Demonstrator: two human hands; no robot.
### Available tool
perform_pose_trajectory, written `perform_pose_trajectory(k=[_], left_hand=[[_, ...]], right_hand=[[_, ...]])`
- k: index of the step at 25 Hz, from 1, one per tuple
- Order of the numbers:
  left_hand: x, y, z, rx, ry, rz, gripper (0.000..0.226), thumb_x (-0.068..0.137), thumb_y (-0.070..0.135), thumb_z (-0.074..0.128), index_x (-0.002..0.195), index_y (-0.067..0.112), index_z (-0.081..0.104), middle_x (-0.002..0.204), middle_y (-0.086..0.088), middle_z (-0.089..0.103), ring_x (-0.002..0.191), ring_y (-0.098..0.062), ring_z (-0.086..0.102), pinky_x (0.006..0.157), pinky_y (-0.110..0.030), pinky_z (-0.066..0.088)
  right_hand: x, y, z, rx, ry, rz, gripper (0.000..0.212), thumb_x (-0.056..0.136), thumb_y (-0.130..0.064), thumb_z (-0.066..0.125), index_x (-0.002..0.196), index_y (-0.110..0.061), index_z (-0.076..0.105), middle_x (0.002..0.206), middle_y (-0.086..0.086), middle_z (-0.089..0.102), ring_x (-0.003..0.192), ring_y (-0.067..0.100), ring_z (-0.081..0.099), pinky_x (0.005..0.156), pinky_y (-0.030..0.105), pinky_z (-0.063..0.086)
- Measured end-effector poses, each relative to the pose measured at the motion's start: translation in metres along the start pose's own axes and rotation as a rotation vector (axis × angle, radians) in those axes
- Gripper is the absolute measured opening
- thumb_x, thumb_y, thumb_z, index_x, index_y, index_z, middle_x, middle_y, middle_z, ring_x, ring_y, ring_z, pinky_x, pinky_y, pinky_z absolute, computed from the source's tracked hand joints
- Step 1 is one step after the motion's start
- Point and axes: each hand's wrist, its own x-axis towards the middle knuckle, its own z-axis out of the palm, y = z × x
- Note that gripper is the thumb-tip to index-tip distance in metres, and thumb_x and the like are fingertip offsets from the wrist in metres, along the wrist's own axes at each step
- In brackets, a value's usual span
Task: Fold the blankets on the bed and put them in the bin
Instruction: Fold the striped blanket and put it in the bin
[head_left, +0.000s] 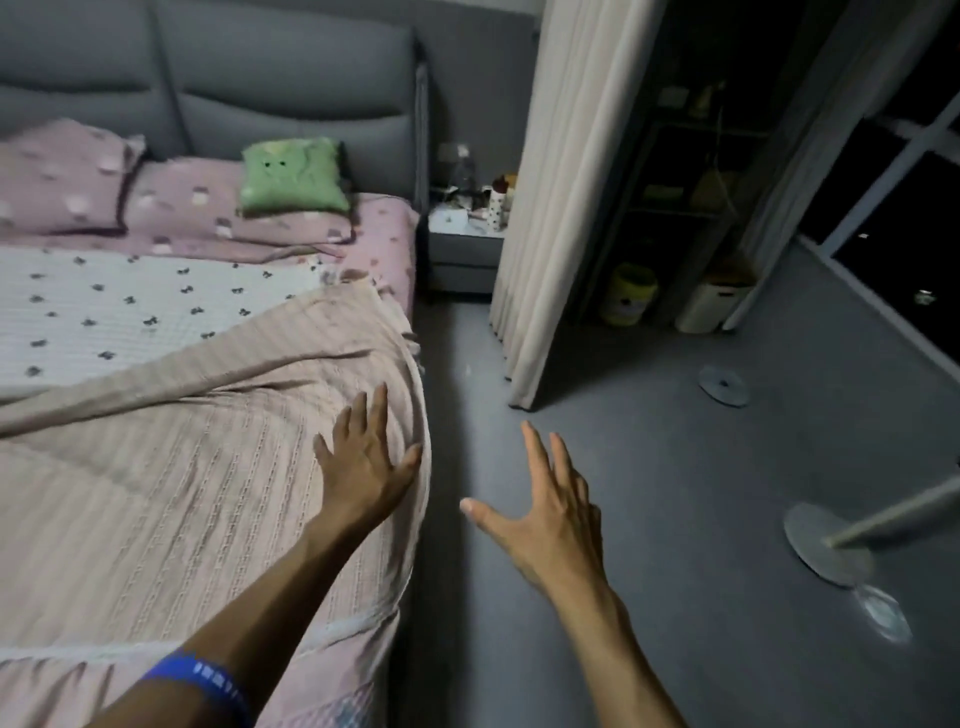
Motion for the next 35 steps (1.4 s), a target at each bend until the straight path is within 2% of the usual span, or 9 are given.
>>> perform_pose_trajectory(k=[4, 9, 14, 18, 21, 26, 28, 32, 35], left_hand=[[0.05, 0.006, 0.022, 0.066, 0.027, -0.137, 0.087, 0.084, 0.064, 0.036, 0.154, 0.032, -0.005, 0.162, -0.004, 0.007, 0.147, -0.028, 0.01, 0.113, -0.063, 0.01], [0.151, -0.036, 0.018, 0.053, 0.185, -0.388, 0.085, 0.092, 0.052, 0.047, 0.154, 0.03, -0.006, 0.162, -0.005, 0.007, 0.147, -0.028, 0.009, 0.114, -0.061, 0.007], [0.252, -0.09, 0.046, -0.073, 0.186, -0.6, 0.08, 0.087, 0.06, 0.029, 0.154, 0.03, -0.005, 0.162, -0.003, 0.011, 0.147, -0.026, 0.013, 0.115, -0.06, 0.005], [0.344, -0.11, 0.056, -0.194, 0.25, -0.724, 0.075, 0.095, 0.047, 0.046, 0.155, 0.03, 0.003, 0.16, 0.0, 0.02, 0.146, -0.022, 0.018, 0.116, -0.057, 0.006], [0.421, -0.128, 0.067, -0.152, 0.194, -0.741, 0.077, 0.093, 0.049, 0.043, 0.154, 0.032, -0.001, 0.159, -0.002, 0.022, 0.145, -0.027, 0.019, 0.114, -0.061, 0.008], [0.585, -0.21, 0.122, -0.064, 0.138, -0.858, 0.08, 0.086, 0.054, 0.027, 0.154, 0.031, -0.008, 0.162, -0.002, 0.011, 0.147, -0.025, 0.012, 0.114, -0.061, 0.005], [0.628, -0.242, 0.154, -0.073, 0.087, -0.95, 0.078, 0.089, 0.055, 0.027, 0.154, 0.029, -0.007, 0.162, -0.003, 0.011, 0.148, -0.025, 0.011, 0.114, -0.06, 0.004], [0.67, -0.291, 0.2, -0.197, 0.044, -1.154, 0.079, 0.094, 0.054, 0.045, 0.155, 0.025, 0.004, 0.161, -0.005, 0.015, 0.147, -0.025, 0.014, 0.114, -0.059, 0.009], [0.677, -0.312, 0.216, -0.191, 0.056, -1.207, 0.075, 0.092, 0.05, 0.049, 0.154, 0.021, 0.016, 0.157, -0.008, 0.026, 0.142, -0.03, 0.027, 0.113, -0.061, 0.016]], right_hand=[[0.11, -0.001, -0.006, 0.046, -0.131, -0.117, 0.106, 0.072, -0.079, 0.058, 0.151, -0.047, -0.005, 0.164, -0.006, -0.005, 0.149, 0.024, 0.012, 0.113, 0.049, 0.026], [0.274, -0.066, 0.037, 0.111, -0.314, -0.319, 0.102, 0.074, -0.073, 0.063, 0.151, -0.049, 0.001, 0.164, -0.011, -0.001, 0.148, 0.024, 0.017, 0.114, 0.046, 0.026], [0.425, -0.128, 0.106, 0.126, -0.526, -0.385, 0.103, 0.075, -0.068, 0.066, 0.151, -0.048, 0.001, 0.163, -0.014, -0.001, 0.15, 0.026, 0.012, 0.118, 0.051, 0.024], [0.531, -0.178, 0.142, 0.144, -0.627, -0.381, 0.096, 0.076, -0.068, 0.064, 0.151, -0.05, 0.005, 0.164, -0.011, 0.006, 0.149, 0.023, 0.012, 0.119, 0.053, 0.019], [0.598, -0.207, 0.172, 0.212, -0.684, -0.343, 0.094, 0.075, -0.07, 0.063, 0.151, -0.048, 0.012, 0.162, -0.01, 0.015, 0.147, 0.017, 0.021, 0.119, 0.044, 0.023], [0.751, -0.231, 0.293, 0.217, -0.791, -0.266, 0.079, 0.086, -0.06, 0.06, 0.152, -0.039, 0.021, 0.158, -0.011, 0.026, 0.144, 0.015, 0.029, 0.115, 0.037, 0.029], [0.801, -0.233, 0.347, 0.168, -0.75, -0.297, 0.071, 0.091, -0.054, 0.057, 0.151, -0.033, 0.026, 0.157, -0.007, 0.031, 0.142, 0.017, 0.033, 0.114, 0.038, 0.032], [0.868, -0.253, 0.438, 0.119, -0.704, -0.386, 0.057, 0.099, -0.036, 0.048, 0.151, -0.023, 0.031, 0.155, 0.002, 0.038, 0.139, 0.024, 0.039, 0.11, 0.04, 0.036], [0.89, -0.261, 0.483, -0.092, -0.699, -0.619, 0.064, 0.098, -0.027, 0.049, 0.154, -0.016, 0.022, 0.159, 0.008, 0.028, 0.144, 0.027, 0.029, 0.114, 0.042, 0.031]])
